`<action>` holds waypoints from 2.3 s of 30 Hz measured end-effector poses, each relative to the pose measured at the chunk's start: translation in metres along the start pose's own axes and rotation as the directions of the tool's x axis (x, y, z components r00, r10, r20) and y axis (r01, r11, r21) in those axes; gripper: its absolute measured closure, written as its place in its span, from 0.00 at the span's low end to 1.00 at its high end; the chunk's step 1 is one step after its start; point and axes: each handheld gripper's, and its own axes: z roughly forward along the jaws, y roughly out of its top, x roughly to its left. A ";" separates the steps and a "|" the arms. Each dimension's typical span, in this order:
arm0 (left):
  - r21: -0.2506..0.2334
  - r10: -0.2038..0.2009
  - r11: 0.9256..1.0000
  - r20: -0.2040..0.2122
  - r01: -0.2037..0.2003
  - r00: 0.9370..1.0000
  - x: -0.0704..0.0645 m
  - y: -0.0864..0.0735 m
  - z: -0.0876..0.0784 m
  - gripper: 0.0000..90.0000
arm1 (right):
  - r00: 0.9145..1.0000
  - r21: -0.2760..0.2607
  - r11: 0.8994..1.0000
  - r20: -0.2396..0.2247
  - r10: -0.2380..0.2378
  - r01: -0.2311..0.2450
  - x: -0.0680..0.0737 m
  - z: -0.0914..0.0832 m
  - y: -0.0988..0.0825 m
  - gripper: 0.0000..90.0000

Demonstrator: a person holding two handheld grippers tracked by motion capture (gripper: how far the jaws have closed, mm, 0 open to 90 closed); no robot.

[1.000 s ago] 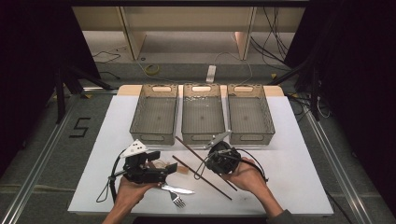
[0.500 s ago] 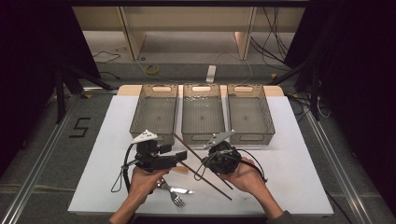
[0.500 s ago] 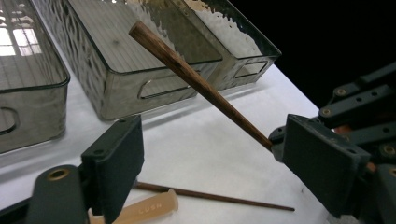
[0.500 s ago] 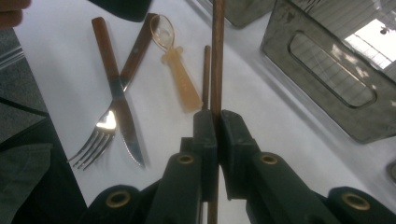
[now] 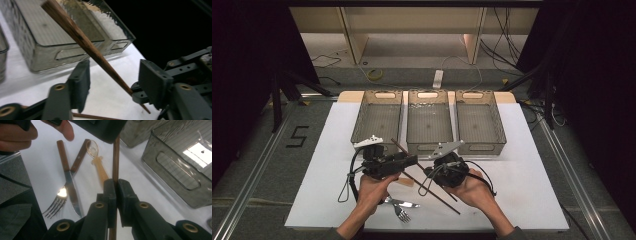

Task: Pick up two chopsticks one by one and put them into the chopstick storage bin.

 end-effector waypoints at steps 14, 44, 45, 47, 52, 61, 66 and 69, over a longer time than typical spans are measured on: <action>0.003 -0.022 1.000 0.055 0.022 0.998 0.002 -0.001 0.001 0.71 | 1.000 -0.046 0.999 -0.006 -0.015 0.015 0.003 -0.002 0.002 0.95; -0.017 -0.075 0.997 0.120 0.078 0.990 0.023 0.026 -0.023 0.93 | 0.996 -0.089 0.993 -0.062 0.065 -0.071 -0.016 -0.015 -0.014 0.46; -0.024 -0.080 0.996 0.120 0.083 0.990 0.025 0.030 -0.026 0.93 | 0.996 -0.083 0.994 -0.055 0.066 -0.071 -0.016 -0.015 -0.018 0.42; -0.034 -0.096 0.994 0.130 0.101 0.987 0.029 0.038 -0.031 0.93 | 0.997 -0.075 0.995 -0.048 0.065 -0.069 -0.016 -0.015 -0.024 0.37; -0.059 -0.070 0.995 0.104 0.076 0.992 0.032 0.056 -0.041 0.93 | 0.996 -0.094 0.992 -0.038 0.081 -0.085 -0.018 -0.015 -0.039 0.34; -0.061 -0.015 0.998 -0.009 0.014 1.000 0.044 0.081 -0.046 0.92 | 0.994 -0.069 0.992 -0.026 0.105 -0.106 -0.019 -0.012 -0.060 0.29; -0.058 -0.030 0.998 -0.022 0.029 0.999 0.051 0.099 -0.048 0.92 | 0.994 -0.073 0.991 -0.015 0.112 -0.112 -0.019 -0.015 -0.069 0.29; -0.053 -0.036 0.998 -0.039 0.034 0.999 0.055 0.112 -0.049 0.92 | 0.993 -0.076 0.990 -0.012 0.118 -0.118 -0.020 -0.017 -0.074 0.29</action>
